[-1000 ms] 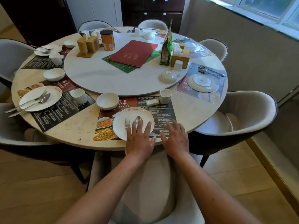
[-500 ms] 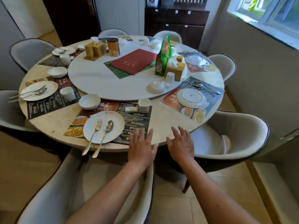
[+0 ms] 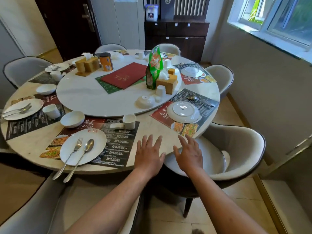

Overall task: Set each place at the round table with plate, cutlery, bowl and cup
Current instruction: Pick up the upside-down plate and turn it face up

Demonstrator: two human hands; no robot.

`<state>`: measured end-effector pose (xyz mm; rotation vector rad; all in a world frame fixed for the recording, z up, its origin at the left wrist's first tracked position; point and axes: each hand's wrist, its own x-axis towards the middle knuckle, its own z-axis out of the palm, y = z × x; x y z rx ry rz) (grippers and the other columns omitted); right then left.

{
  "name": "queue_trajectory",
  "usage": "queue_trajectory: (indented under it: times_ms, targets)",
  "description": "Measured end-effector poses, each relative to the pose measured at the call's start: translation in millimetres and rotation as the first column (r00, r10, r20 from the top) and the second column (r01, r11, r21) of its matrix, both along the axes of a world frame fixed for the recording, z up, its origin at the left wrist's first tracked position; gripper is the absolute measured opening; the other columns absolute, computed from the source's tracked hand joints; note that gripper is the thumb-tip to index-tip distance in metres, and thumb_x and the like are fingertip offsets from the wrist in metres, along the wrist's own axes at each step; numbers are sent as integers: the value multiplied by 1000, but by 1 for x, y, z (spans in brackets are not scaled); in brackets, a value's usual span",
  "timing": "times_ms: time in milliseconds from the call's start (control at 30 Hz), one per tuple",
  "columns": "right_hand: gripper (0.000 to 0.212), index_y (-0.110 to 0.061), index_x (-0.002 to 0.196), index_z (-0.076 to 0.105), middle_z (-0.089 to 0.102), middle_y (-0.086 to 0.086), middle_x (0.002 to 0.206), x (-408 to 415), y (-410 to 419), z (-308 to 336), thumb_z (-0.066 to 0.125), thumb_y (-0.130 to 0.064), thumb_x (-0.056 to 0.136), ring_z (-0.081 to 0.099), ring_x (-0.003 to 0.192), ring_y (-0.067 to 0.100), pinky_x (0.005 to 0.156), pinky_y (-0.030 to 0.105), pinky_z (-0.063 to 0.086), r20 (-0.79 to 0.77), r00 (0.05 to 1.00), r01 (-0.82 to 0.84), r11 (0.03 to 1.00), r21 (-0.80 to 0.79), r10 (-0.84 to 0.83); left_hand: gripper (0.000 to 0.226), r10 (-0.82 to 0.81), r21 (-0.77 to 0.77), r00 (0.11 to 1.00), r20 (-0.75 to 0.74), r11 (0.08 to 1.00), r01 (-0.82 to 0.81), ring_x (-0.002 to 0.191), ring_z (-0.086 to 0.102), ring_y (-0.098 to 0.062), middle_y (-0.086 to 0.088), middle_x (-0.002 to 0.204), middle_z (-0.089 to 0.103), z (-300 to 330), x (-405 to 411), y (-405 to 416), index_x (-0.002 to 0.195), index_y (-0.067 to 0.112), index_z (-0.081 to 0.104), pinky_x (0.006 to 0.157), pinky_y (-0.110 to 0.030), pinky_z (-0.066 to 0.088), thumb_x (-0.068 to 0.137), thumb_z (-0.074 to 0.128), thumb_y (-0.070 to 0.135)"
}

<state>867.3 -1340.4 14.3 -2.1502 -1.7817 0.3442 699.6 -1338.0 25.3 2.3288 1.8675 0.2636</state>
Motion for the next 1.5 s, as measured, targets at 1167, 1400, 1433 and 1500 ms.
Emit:
queue_trajectory:
  times_ms: [1167, 1400, 1433, 1500]
  targets:
    - [59, -7, 127, 60, 64, 12, 123, 162, 274, -29, 58, -56, 93, 59, 115, 29, 99, 40, 47, -338, 880, 183, 896, -404, -333, 89, 144, -431, 987, 74, 897, -99, 153, 8, -33, -8, 168, 1, -44, 140, 261, 160, 35, 7, 123, -48, 20, 91, 57, 60]
    - [61, 0, 114, 57, 64, 16, 98, 176, 317, -22, 79, -47, 81, 66, 85, 29, 73, 48, 63, -484, 627, 235, 741, -629, -610, 105, 191, -445, 979, 68, 884, -141, 155, 0, -33, -8, 168, -11, -55, 147, 268, 160, 37, 3, 123, -49, 18, 79, 63, 70]
    - [67, -1, 117, 56, 63, 15, 98, 176, 322, -21, 83, -47, 77, 65, 85, 29, 72, 48, 62, -493, 604, 220, 726, -652, -626, 107, 182, -444, 981, 61, 885, -136, 155, -1, -32, -7, 168, -12, -56, 147, 267, 160, 37, 2, 123, -48, 18, 78, 64, 69]
    - [78, -3, 122, 53, 61, 14, 99, 176, 331, -20, 88, -48, 69, 63, 82, 28, 71, 47, 62, -495, 582, 194, 702, -686, -645, 110, 163, -435, 986, 46, 891, -127, 155, -2, -31, -7, 168, -13, -56, 147, 265, 160, 38, 0, 124, -47, 17, 78, 66, 68]
